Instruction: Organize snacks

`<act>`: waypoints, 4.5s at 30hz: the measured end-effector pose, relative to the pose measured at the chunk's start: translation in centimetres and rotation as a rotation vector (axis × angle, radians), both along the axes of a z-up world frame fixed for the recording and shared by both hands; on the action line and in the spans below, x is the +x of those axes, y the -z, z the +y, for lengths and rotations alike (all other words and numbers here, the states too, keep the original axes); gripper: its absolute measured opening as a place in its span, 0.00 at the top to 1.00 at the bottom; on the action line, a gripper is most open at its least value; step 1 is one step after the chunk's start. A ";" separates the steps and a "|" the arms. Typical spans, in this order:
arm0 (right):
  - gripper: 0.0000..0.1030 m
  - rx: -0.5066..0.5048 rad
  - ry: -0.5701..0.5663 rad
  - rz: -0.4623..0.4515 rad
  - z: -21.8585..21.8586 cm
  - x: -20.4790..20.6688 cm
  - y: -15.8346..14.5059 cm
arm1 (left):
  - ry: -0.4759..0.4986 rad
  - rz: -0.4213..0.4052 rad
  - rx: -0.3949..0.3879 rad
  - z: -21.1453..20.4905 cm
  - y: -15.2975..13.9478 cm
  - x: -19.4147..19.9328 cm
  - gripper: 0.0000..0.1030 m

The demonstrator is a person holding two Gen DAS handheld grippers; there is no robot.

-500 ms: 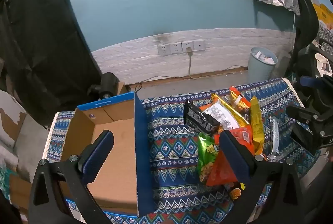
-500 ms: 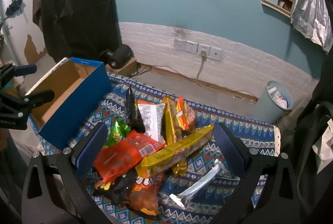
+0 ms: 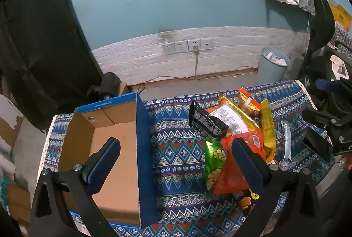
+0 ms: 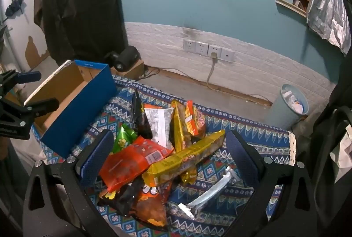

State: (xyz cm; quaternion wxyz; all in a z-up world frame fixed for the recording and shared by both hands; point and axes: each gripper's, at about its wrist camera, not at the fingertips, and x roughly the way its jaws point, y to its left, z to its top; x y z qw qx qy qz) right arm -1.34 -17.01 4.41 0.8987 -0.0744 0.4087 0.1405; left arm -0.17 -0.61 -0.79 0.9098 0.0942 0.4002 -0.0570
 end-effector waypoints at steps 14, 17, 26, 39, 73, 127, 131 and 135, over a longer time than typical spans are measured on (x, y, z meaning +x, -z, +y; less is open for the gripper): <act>0.03 0.003 0.021 0.011 -0.7 0.4 0.1 | 0.003 -0.004 -0.003 0.0 -0.1 0.0 0.01; 0.03 0.000 0.022 0.010 -0.7 0.3 0.2 | 0.005 -0.002 -0.005 0.0 -0.1 0.0 0.01; 0.03 0.001 0.021 0.008 -0.7 0.2 0.2 | 0.004 0.001 -0.003 0.0 -0.1 0.1 0.01; 0.03 0.008 0.024 0.009 -0.8 0.3 0.0 | 0.009 0.006 0.006 -0.1 0.2 0.2 0.01; 0.03 0.009 0.022 0.014 -0.8 0.2 0.0 | 0.016 0.009 0.014 -0.6 0.4 -0.1 0.01; 0.03 0.001 0.070 0.044 -3.3 0.5 0.8 | 0.067 0.110 -0.021 -2.8 2.4 1.5 0.01; 0.03 -0.012 0.087 0.062 -3.9 0.5 1.3 | 0.100 0.185 -0.046 -3.9 3.7 2.1 0.01; 0.03 -0.024 0.112 0.094 -4.9 0.7 2.3 | 0.128 0.252 -0.061 -5.4 5.3 2.7 0.01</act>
